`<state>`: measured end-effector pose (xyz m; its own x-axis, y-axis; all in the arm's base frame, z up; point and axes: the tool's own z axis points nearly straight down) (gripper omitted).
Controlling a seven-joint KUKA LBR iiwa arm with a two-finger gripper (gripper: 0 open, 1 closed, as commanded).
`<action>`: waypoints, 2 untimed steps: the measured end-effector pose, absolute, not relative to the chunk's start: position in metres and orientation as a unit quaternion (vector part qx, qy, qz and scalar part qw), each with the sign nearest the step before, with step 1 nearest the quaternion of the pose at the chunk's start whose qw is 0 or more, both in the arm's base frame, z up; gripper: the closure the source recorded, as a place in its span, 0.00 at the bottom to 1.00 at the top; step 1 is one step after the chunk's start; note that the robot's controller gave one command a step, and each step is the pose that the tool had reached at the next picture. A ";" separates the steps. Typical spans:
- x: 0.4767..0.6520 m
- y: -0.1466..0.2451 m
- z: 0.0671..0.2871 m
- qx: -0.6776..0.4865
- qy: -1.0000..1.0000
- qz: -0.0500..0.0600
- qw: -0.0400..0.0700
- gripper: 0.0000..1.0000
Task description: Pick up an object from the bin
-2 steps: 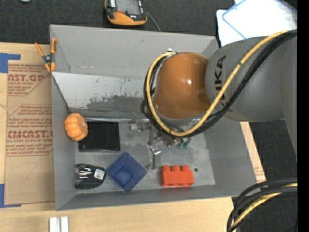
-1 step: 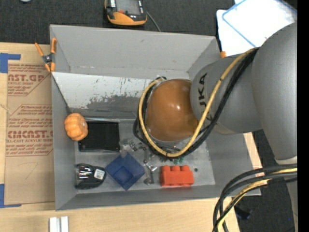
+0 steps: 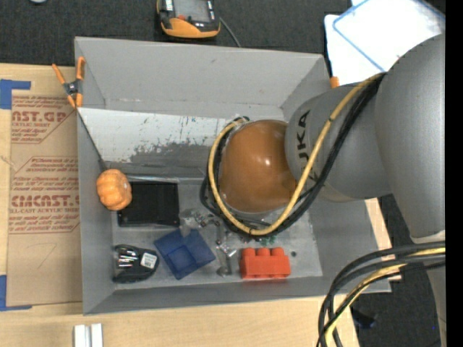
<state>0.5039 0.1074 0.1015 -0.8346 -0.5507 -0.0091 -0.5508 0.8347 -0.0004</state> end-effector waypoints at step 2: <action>0.507 0.103 0.070 -0.296 0.955 0.002 0.004 0.00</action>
Offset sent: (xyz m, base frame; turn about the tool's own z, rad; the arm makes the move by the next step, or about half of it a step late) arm 0.0053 -0.0062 -0.0315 -0.0500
